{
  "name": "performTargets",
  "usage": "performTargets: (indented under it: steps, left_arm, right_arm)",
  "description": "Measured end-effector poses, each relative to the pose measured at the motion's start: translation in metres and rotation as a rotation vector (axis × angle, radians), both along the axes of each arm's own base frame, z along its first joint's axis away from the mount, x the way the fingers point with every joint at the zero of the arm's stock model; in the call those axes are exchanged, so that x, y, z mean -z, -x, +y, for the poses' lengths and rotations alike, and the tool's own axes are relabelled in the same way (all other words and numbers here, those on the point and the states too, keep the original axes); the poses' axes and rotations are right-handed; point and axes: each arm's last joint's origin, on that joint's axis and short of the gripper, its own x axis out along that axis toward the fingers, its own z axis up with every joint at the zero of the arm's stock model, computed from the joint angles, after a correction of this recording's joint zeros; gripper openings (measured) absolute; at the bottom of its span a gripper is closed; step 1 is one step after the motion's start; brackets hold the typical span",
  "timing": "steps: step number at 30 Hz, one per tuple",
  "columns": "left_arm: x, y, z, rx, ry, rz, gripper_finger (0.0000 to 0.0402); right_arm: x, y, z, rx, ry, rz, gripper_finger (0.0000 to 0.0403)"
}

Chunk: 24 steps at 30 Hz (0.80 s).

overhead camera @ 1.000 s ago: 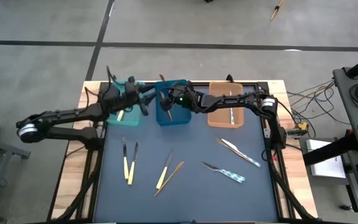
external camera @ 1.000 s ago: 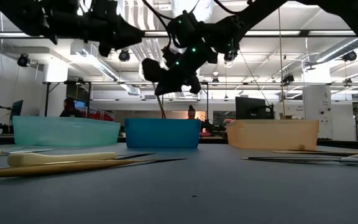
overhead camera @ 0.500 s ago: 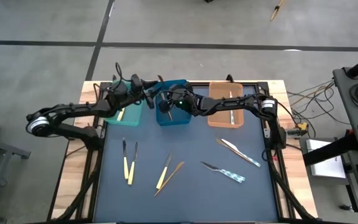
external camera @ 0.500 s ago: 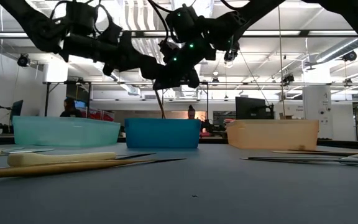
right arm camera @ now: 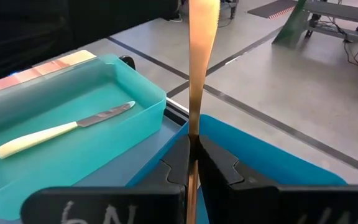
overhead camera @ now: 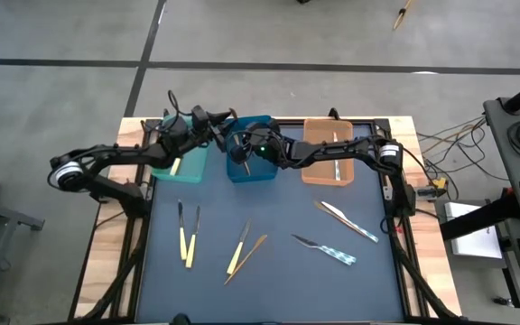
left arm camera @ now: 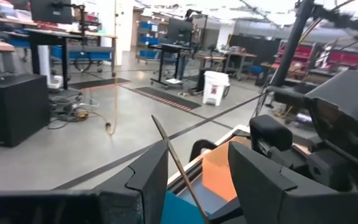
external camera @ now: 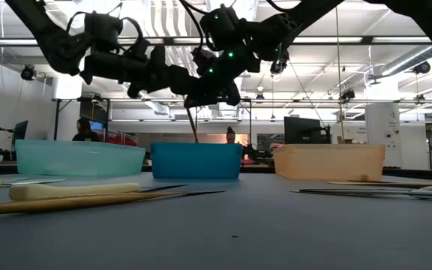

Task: Sort silverware by color (type)
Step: Put the gold table knife into the blue bin

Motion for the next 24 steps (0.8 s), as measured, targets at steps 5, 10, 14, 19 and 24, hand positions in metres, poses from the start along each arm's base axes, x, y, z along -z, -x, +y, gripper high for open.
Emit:
performTargets:
  steps: [5,10,14,19,24]
  left_arm:
    - [0.003,-0.001,0.004,0.022,-0.004,-0.022,0.0150]
    - [0.005,-0.002,0.005,0.088,-0.024,-0.003,0.0150]
    - [0.008,-0.002,0.005,0.094,-0.014,0.030,0.0150]
    - [0.011,0.001,0.006,0.081,0.026,0.083,0.0150]
    - [0.009,0.002,0.007,0.073,0.009,0.066,0.0144]
  right_arm:
    - [0.000,0.000,0.000,0.004,0.001,0.000,0.0012]
    - [0.000,0.000,0.000,-0.024,0.060,0.058,0.0012]
    - [-0.001,-0.001,0.001,-0.058,0.097,0.093,0.0012]
    - [0.000,-0.001,0.002,-0.072,0.132,0.136,0.0012]
    - [0.000,-0.001,0.005,-0.088,0.157,0.159,0.0012]
